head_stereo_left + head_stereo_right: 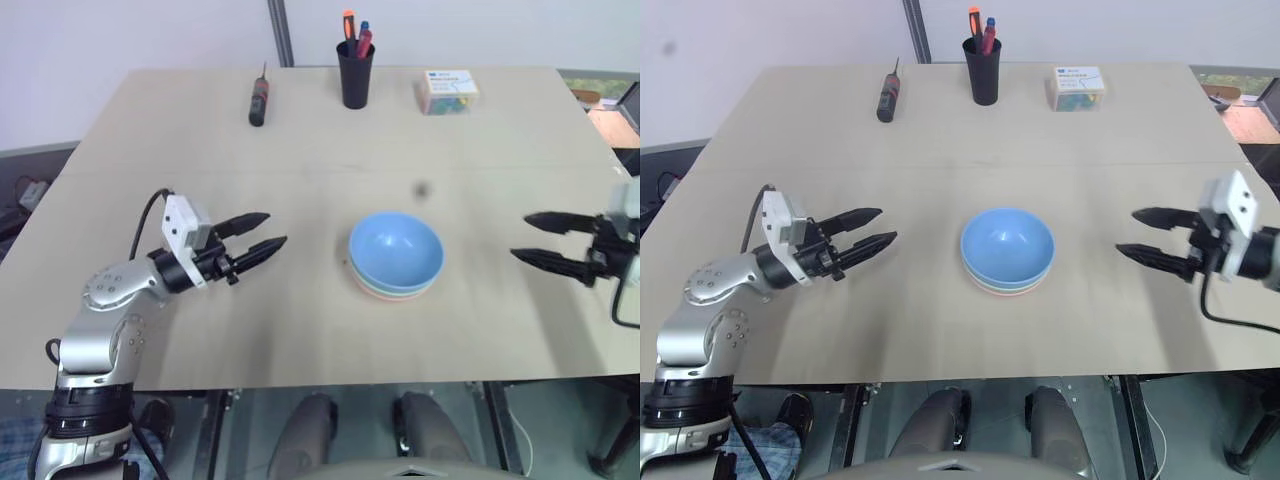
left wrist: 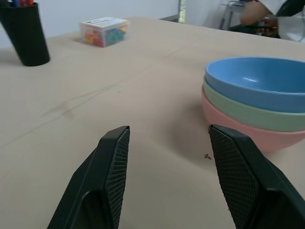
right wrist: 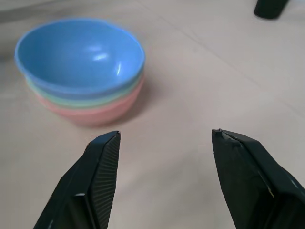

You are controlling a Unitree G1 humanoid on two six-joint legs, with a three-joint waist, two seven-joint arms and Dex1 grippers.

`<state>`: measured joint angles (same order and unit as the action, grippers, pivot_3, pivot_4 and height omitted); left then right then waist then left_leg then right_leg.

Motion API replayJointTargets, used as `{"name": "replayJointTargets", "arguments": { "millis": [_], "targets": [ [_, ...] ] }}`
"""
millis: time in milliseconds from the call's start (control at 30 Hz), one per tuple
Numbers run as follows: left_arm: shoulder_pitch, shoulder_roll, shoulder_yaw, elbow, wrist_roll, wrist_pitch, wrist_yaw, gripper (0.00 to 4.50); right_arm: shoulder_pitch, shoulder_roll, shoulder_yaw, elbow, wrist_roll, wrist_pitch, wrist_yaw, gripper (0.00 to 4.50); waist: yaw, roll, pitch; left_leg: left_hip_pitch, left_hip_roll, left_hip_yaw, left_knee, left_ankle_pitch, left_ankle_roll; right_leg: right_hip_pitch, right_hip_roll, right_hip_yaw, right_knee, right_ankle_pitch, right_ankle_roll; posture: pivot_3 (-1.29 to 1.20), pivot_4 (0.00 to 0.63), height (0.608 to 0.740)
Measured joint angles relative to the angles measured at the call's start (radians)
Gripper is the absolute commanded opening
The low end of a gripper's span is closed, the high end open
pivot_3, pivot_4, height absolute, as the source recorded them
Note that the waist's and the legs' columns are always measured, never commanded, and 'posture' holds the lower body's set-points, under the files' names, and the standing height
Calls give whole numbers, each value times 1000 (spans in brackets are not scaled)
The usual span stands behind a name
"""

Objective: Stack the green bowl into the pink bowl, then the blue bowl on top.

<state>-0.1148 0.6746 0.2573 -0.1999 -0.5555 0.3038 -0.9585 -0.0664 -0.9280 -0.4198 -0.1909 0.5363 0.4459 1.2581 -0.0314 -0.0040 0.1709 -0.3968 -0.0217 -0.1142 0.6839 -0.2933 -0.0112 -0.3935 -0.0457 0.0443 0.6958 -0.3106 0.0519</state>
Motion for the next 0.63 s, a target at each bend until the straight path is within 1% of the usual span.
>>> {"name": "replayJointTargets", "arguments": {
  "millis": [167,267,300,333,633],
  "targets": [
    [80,-5,10,-34,-13,-3,-3,2807,140,30,-11,8,-3,-104,63,3201,-3,1,0,3,0,1,0,-2,3,2,0,1,1,0,0,0,150,740],
    [107,-6,10,-34,-13,-16,-16,2807,142,30,-10,19,-9,-144,65,3201,-4,1,0,7,0,0,0,-2,3,6,0,1,1,0,0,0,150,740],
    [110,-6,10,-34,-13,-24,-18,2807,139,31,-10,21,-8,-149,64,3201,-3,1,0,14,0,0,-1,-2,3,13,0,0,-1,0,0,0,150,740],
    [110,-6,12,-34,-14,-28,-18,2807,137,30,-10,22,-6,-152,63,3201,-2,1,0,17,0,0,-2,-2,4,17,0,0,-2,0,0,0,150,740],
    [93,0,21,-23,-9,-99,-42,2807,130,30,-8,39,3,-169,55,3201,2,1,0,17,0,0,-2,-2,4,18,0,0,-2,0,0,0,150,740]
  ]
}}
